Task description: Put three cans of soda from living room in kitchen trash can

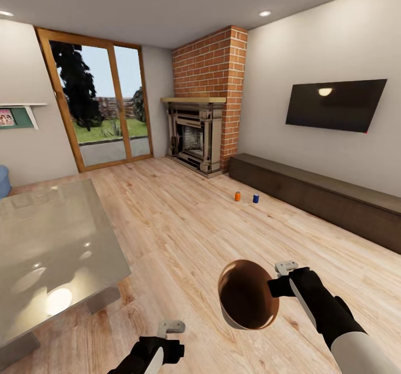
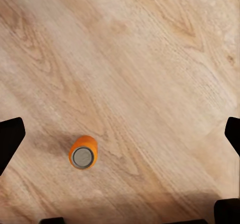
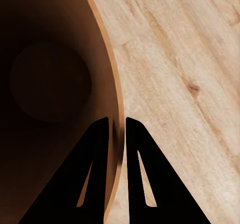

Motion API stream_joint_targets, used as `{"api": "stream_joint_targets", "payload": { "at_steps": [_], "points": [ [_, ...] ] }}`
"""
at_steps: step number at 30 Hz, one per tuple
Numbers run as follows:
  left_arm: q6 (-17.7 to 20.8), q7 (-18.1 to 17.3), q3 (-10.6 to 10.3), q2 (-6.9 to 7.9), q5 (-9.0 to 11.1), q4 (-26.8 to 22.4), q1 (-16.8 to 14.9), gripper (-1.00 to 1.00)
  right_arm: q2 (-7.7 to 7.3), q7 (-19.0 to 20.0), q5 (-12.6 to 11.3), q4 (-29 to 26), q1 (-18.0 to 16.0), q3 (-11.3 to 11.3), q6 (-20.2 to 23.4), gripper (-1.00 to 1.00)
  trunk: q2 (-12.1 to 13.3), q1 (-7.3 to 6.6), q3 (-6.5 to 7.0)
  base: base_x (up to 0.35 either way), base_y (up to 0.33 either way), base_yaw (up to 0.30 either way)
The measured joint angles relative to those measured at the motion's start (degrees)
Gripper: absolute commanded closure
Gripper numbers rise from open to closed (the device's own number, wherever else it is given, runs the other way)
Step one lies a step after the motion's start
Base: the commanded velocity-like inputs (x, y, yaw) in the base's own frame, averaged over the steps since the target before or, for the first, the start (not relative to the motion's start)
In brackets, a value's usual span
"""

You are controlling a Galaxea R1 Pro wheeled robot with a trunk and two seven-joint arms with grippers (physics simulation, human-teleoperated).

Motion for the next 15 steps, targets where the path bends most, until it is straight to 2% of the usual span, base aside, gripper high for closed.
{"api": "stream_joint_targets", "payload": {
  "at_steps": [5, 15],
  "points": [
    [0.0, 0.2, 0.0, 0.01, 0.9, 0.4, -0.1, -1.0, 0.13, 0.0, -0.1, 0.0, 0.1, 0.0, 0.0, 1.0, 0.0, 0.0, 0.0, 0.0, 0.0, 0.0],
    [-0.1, 0.2, 0.0, 0.06, 1.3, 0.4, -0.2, -1.0, 0.05, 0.0, 0.2, 0.0, 0.1, 0.2, 0.0, 1.0, 0.0, 0.0, 0.0, 0.0, 0.0, 0.0]
  ]
}}
